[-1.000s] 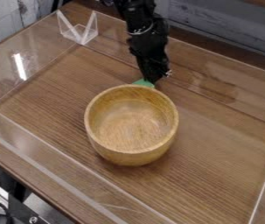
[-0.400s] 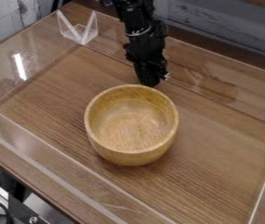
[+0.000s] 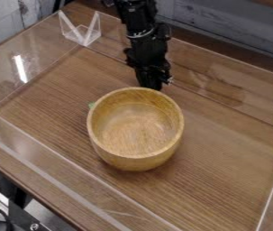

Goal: Put the green block in the brown bowl

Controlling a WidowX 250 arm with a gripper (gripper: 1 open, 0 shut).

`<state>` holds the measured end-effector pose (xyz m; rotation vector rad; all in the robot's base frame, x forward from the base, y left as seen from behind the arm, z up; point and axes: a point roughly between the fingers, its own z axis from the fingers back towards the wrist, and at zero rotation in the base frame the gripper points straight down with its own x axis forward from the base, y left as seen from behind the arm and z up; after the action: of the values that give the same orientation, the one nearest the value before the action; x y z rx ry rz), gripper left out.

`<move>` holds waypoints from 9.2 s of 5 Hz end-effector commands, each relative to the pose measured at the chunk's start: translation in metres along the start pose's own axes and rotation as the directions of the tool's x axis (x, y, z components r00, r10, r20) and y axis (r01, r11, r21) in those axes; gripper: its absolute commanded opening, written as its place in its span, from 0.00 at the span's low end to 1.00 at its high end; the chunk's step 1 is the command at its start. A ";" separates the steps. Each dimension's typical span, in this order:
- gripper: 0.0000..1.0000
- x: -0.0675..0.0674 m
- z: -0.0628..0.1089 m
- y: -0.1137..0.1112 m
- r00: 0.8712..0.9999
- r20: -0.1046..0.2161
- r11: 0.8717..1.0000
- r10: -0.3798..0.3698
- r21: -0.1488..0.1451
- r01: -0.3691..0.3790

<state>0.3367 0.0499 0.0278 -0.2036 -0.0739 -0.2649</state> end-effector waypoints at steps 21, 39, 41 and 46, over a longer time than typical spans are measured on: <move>0.00 -0.037 0.015 -0.039 0.993 -0.065 0.993 -0.103 -0.072 0.098; 0.00 -0.086 0.041 -0.041 0.923 -0.378 0.946 0.075 -0.266 -0.186; 0.00 -0.092 0.050 -0.044 0.910 -0.409 0.934 0.074 -0.290 -0.206; 0.00 -0.110 0.066 -0.057 0.853 -0.517 0.895 0.068 -0.346 -0.281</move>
<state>0.2087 0.0349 0.0774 -0.5713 0.5693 -0.1310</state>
